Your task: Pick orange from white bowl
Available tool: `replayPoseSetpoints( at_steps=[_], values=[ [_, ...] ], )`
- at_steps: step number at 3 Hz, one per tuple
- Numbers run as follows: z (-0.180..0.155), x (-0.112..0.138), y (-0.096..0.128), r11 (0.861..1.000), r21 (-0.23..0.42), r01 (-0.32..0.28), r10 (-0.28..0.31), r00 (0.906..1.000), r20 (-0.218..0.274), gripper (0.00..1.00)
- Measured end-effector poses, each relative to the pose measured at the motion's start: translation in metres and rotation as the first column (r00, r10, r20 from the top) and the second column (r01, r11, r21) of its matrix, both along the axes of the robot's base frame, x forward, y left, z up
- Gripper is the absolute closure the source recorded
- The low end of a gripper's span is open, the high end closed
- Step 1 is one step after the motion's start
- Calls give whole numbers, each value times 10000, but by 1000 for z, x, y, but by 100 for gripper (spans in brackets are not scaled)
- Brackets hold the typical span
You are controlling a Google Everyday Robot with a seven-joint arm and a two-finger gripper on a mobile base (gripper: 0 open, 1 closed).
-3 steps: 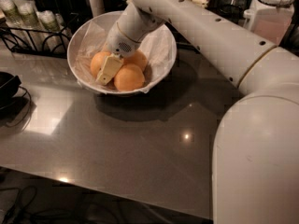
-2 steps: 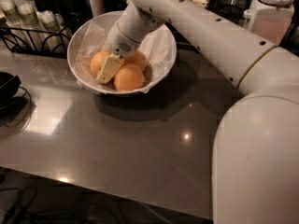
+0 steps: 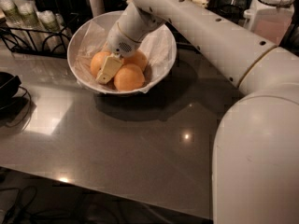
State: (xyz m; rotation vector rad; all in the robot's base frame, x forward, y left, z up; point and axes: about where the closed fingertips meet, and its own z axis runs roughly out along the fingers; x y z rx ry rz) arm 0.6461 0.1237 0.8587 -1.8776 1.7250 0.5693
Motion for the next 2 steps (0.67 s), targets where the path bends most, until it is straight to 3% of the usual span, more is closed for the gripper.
replayPoseSetpoints(
  at_steps=[1, 2],
  values=[
    [2, -1, 1, 9999, 142, -35, 35, 10000, 17, 100],
    [20, -8, -4, 9983, 589, -41, 20, 9994, 352, 100]
  ],
)
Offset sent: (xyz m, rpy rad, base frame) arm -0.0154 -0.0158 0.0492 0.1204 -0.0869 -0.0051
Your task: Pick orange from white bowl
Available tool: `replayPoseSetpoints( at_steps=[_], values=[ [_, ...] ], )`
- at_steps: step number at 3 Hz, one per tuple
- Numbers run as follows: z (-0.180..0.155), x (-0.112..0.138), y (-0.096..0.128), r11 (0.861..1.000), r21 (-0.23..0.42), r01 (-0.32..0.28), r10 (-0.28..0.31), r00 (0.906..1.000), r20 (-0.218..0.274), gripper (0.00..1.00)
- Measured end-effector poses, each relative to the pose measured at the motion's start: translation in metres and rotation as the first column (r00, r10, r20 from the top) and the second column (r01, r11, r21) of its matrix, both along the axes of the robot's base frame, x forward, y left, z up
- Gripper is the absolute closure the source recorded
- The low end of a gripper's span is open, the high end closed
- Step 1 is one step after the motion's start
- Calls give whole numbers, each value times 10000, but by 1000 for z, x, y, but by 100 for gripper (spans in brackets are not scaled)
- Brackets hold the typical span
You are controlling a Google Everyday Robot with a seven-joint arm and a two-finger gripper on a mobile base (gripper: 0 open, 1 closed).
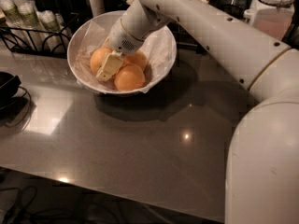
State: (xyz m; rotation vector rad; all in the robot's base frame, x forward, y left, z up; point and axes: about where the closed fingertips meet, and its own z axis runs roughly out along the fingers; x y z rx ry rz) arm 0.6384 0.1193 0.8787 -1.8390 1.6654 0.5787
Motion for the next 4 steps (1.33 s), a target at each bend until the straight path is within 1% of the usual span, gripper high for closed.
replayPoseSetpoints(
  at_steps=[1, 2, 3, 4],
  values=[
    [25, -6, -8, 9987, 505, 11, -35, 9989, 464, 100],
    [47, -7, -18, 9946, 1036, 63, -144, 9969, 778, 100],
    [67, -9, -34, 9823, 1868, 117, -313, 9943, 1020, 100],
    [86, -15, -64, 9664, 2541, 392, -721, 9900, 1215, 100]
  ],
)
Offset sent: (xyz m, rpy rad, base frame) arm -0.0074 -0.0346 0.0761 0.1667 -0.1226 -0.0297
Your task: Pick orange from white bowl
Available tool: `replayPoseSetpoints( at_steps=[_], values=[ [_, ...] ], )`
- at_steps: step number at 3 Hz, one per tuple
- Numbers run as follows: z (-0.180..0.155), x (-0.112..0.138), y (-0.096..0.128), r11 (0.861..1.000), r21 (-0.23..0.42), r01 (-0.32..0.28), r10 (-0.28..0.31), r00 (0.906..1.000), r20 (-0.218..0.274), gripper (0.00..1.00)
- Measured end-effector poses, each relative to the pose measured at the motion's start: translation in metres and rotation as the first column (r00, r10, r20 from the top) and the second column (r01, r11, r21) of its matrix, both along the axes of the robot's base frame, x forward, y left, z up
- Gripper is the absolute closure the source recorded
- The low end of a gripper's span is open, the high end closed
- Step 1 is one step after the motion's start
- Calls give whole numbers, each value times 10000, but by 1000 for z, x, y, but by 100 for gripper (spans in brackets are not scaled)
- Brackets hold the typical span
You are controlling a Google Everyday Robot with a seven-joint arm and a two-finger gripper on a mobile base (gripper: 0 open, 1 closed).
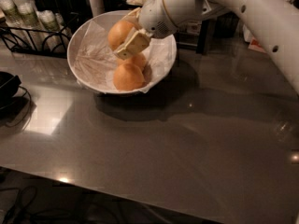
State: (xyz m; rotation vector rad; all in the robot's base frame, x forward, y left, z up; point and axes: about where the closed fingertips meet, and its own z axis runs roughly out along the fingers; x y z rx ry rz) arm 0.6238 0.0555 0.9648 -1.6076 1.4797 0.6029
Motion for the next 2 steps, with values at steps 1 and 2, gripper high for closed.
replayPoseSetpoints(
  at_steps=[1, 2],
  values=[
    [14, -12, -31, 9988, 282, 411, -415, 9991, 121, 100],
    [14, -12, -31, 9988, 282, 411, -415, 9991, 121, 100]
  ],
)
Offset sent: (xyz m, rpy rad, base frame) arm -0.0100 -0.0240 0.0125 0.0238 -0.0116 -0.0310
